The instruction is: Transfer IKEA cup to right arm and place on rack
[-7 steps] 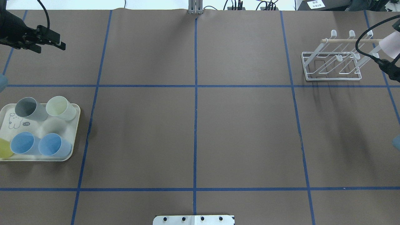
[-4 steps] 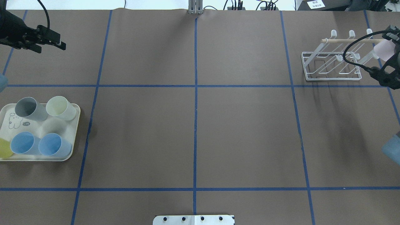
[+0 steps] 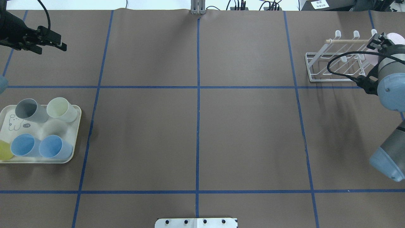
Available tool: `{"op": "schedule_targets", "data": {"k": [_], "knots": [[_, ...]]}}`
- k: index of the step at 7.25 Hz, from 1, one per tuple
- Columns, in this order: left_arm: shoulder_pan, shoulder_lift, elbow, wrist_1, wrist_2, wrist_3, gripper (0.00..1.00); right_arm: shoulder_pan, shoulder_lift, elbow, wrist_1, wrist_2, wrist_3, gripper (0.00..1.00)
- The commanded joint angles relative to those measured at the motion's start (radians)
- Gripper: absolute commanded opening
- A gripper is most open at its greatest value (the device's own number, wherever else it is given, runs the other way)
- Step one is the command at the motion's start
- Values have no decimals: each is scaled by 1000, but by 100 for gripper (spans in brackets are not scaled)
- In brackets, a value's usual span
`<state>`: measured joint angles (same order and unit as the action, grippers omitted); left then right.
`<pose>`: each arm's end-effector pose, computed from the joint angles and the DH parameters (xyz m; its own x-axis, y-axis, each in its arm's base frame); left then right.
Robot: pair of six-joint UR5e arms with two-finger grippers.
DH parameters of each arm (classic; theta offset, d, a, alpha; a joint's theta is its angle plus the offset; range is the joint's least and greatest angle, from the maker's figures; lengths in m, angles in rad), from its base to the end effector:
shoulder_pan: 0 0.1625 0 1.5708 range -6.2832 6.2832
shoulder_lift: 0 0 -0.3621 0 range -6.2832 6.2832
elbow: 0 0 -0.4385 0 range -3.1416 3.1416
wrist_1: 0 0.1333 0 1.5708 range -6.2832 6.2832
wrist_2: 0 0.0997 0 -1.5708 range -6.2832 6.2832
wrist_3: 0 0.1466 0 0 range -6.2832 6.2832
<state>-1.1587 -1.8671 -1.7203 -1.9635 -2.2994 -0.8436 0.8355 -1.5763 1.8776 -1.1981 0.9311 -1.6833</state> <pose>0.2274 -0.6093 0.3187 0.5227 0.0426 -0.8515 0.1845 0.9694 0.1618 -0.2173 -0.5694 0.4241 -0.6157 -0.5464 -0.5678 0.7807 -0.3253 -0.5335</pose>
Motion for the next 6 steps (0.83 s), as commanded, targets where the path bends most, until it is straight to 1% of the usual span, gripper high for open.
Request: {"op": "schedule_targets", "data": {"k": [1, 2, 4, 6], "knots": [[1, 0, 1, 0, 0, 0, 100, -16, 33, -34, 2, -35, 2, 38], [1, 0, 1, 0, 0, 0, 100, -27, 48, -38, -1, -50, 1, 38], [1, 0, 1, 0, 0, 0, 100, -29, 74, -78, 5, -63, 1, 38], [2, -1, 2, 0, 2, 0, 100, -29, 75, -95, 8, -69, 1, 38]]}}
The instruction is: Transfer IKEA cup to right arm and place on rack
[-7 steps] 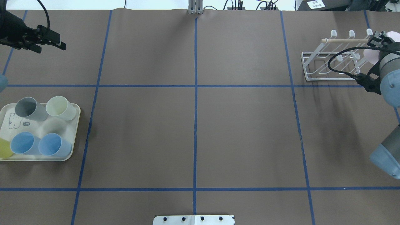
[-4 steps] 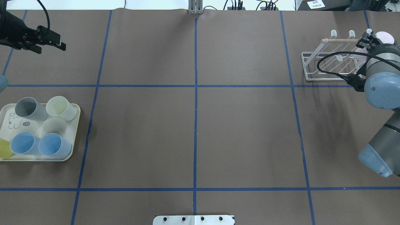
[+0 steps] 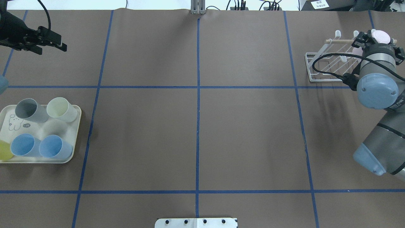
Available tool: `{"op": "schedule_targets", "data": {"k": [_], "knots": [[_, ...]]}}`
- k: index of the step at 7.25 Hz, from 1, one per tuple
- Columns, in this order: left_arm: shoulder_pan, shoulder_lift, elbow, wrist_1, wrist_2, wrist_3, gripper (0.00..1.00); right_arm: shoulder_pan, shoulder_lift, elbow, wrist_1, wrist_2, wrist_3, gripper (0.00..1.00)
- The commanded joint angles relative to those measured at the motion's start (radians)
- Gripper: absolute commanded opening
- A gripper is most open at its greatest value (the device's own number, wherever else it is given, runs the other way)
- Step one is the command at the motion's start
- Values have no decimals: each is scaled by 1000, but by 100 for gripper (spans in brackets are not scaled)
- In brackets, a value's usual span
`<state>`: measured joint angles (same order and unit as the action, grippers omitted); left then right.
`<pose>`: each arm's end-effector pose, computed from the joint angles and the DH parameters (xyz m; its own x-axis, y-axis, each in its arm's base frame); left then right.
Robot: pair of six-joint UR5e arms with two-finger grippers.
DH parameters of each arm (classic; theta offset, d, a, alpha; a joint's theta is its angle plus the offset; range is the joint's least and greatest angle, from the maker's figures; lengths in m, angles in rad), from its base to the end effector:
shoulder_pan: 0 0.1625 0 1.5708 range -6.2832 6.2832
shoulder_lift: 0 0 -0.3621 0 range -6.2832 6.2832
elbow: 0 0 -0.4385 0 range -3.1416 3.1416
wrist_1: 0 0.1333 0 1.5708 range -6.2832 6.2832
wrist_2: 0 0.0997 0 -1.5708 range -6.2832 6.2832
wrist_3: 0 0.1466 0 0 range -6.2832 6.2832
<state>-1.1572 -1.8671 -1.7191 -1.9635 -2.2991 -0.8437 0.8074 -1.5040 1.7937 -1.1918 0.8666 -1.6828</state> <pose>0.2284 -0.6092 0.3194 0.5232 0.0423 -0.8512 0.1832 0.9698 0.1609 -0.2443 -0.5854 0.4244 -0.6316 -0.5369 -0.5593 0.7623 -0.2988 -0.5741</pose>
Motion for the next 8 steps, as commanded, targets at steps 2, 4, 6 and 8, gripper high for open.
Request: {"op": "schedule_targets", "data": {"k": [2, 4, 6, 8], "knots": [[1, -1, 0, 0, 1, 0, 100, -19, 4, -39, 3, -23, 24, 39], [1, -1, 0, 0, 1, -2, 100, -36, 4, -57, 3, -31, 47, 41], [2, -1, 0, -2, 0, -32, 100, -46, 5, -74, 3, -34, 61, 43], [2, -1, 0, -2, 0, -31, 100, -50, 33, -105, 3, -32, 61, 71]]}}
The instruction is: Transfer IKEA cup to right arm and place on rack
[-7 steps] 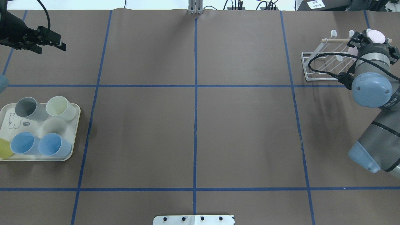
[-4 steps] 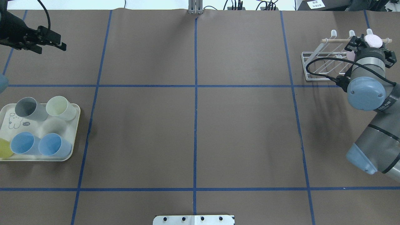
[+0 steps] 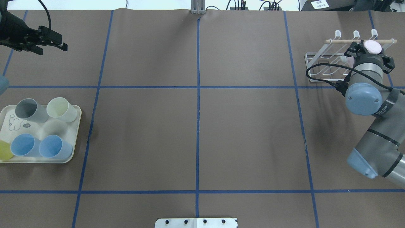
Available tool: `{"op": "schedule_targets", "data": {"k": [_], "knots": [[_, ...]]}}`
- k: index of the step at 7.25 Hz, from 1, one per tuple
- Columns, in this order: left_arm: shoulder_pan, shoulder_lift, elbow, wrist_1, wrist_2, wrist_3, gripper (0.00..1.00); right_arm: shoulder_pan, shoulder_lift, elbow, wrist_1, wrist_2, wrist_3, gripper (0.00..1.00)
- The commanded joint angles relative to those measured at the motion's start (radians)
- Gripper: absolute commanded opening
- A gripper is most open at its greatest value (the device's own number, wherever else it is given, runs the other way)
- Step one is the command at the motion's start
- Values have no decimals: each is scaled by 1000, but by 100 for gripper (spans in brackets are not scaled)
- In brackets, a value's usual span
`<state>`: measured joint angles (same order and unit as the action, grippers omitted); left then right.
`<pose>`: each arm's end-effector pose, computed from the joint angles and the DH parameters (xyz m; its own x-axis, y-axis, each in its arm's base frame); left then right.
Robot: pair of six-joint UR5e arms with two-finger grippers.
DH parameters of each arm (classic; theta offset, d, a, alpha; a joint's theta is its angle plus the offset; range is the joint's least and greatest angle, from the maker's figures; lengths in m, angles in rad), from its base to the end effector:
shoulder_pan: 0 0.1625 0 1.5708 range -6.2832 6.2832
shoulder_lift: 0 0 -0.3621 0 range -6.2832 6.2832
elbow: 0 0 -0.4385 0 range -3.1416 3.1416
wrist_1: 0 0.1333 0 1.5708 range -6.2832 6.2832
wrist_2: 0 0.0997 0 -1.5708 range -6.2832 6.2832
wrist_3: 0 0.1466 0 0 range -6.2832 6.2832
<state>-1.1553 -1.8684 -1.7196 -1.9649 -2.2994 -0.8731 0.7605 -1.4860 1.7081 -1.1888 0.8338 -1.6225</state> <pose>0.2296 -0.6088 0.3181 0.5163 0.0173 -0.8562 0.1967 0.9707 0.1382 -0.2764 -0.5830 0.4594 -0.6361 -0.5524 -0.5387 0.7551 -0.3023 -0.5817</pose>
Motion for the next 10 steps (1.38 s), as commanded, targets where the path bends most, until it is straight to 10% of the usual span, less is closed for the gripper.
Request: {"op": "schedule_targets", "data": {"k": [1, 7, 10], "knots": [[0, 0, 0, 0, 0, -1, 100, -1, 16, -16, 1, 1, 3, 99], [-4, 29, -26, 1, 5, 12, 100, 10, 30, 138, -9, 72, 59, 99], [-53, 148, -95, 3, 9, 156, 100, 10, 29, 192, -9, 190, 507, 100]]}}
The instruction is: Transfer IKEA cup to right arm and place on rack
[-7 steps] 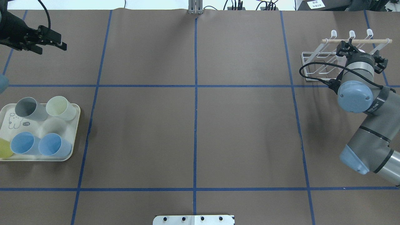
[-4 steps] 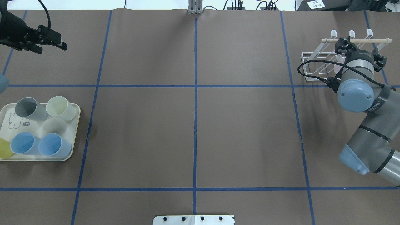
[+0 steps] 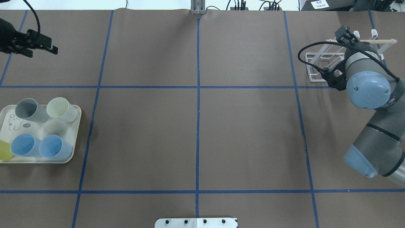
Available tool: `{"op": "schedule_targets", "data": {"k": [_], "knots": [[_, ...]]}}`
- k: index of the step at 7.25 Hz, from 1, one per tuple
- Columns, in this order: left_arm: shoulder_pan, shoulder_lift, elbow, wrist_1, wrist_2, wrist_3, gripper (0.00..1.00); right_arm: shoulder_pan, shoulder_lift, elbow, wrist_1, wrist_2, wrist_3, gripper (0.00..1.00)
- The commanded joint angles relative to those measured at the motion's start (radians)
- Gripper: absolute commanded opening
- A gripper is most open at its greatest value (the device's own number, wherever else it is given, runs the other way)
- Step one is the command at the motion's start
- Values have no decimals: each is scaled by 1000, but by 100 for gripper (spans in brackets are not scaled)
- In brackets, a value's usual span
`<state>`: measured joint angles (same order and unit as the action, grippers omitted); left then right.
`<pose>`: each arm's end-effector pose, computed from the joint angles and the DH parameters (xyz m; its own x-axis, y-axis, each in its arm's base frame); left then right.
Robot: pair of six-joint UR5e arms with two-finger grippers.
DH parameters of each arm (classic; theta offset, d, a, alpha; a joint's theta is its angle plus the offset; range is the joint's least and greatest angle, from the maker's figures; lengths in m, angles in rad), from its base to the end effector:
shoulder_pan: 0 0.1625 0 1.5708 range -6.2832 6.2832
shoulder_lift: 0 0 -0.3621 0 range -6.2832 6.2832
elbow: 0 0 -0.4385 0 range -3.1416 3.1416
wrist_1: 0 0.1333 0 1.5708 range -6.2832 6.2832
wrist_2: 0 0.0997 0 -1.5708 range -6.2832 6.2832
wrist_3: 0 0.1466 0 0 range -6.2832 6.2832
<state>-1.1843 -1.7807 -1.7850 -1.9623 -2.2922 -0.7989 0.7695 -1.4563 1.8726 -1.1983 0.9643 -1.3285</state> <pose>0.2013 -0.5913 0.3391 0.5438 0.0532 -0.8375 0.1883 0.9648 0.1835 -0.2787 -0.5719 0.3591 -0.2845 -0.5501 -0.7852 0.9584 -0.1821 -0.2197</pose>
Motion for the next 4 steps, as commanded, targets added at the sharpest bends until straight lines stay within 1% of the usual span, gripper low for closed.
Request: {"op": "schedule_targets", "data": {"k": [1, 2, 3, 4], "knots": [[-27, 125, -60, 0, 43, 136, 100, -1, -1, 36, 6, 138, 481, 99], [-23, 194, -73, -1, 128, 192, 100, -3, 1, 40, 28, 249, 782, 100], [-15, 243, -73, -18, 154, 225, 100, -3, 1, 31, 119, 364, 1042, 100], [-12, 300, -59, -100, 155, 215, 100, -3, 2, 33, 173, 470, 1289, 100]]}}
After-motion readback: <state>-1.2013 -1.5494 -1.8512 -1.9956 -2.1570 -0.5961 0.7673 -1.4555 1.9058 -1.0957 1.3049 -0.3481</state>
